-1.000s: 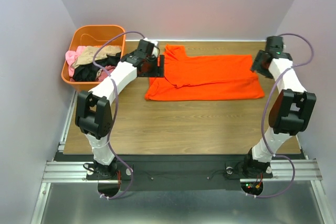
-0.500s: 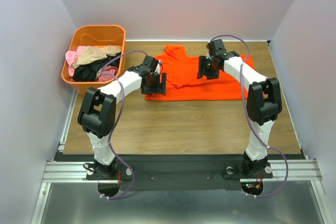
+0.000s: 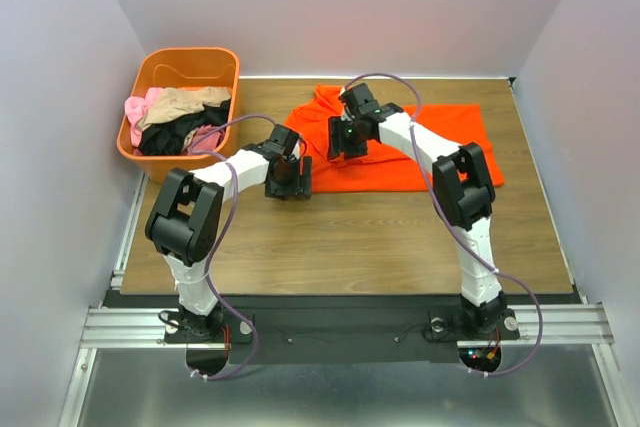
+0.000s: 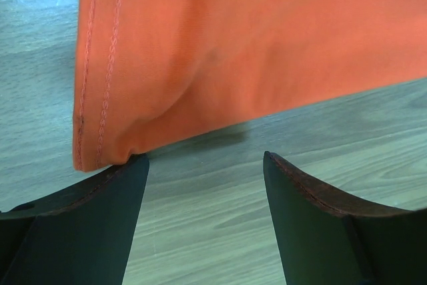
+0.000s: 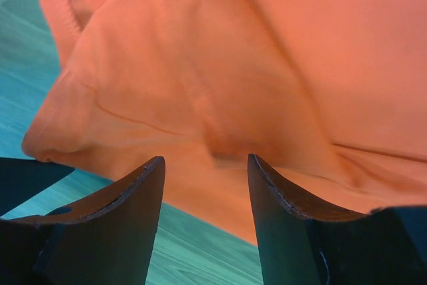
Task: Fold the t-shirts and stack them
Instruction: Fold the tshirt
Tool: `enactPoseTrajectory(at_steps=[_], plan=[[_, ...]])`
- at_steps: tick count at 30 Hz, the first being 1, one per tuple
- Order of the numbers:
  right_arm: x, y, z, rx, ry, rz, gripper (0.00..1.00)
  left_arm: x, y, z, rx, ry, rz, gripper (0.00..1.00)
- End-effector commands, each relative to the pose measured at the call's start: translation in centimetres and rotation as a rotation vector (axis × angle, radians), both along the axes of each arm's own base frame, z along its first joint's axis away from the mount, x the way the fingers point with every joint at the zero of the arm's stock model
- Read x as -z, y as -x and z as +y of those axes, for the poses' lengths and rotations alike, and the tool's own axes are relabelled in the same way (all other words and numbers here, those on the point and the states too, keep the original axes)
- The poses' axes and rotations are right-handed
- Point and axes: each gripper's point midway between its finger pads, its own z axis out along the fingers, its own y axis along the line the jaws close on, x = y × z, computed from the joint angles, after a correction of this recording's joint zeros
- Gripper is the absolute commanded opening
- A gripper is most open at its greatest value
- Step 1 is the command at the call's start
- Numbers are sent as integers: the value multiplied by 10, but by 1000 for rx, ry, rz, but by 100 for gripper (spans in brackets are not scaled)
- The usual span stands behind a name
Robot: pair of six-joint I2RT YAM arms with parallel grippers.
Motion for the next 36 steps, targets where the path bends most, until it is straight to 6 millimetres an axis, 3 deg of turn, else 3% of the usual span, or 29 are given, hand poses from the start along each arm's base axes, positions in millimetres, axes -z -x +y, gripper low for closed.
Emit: enactPoseTrajectory(at_steps=[1, 6, 14, 27, 36], plan=[[-10, -5, 22, -19, -19, -47, 58, -13, -3, 3, -21, 10, -56, 82], [5, -7, 16, -7, 56, -62, 57, -16, -2, 5, -26, 11, -64, 82], [13, -12, 2, 0, 149, -103, 52, -24, -9, 10, -62, 12, -83, 82], [29, -4, -1, -26, 200, -92, 36, -89, -44, -18, -63, 162, -199, 81], [41, 3, -4, -37, 219, -65, 36, -53, -54, -24, -55, 139, -144, 81]])
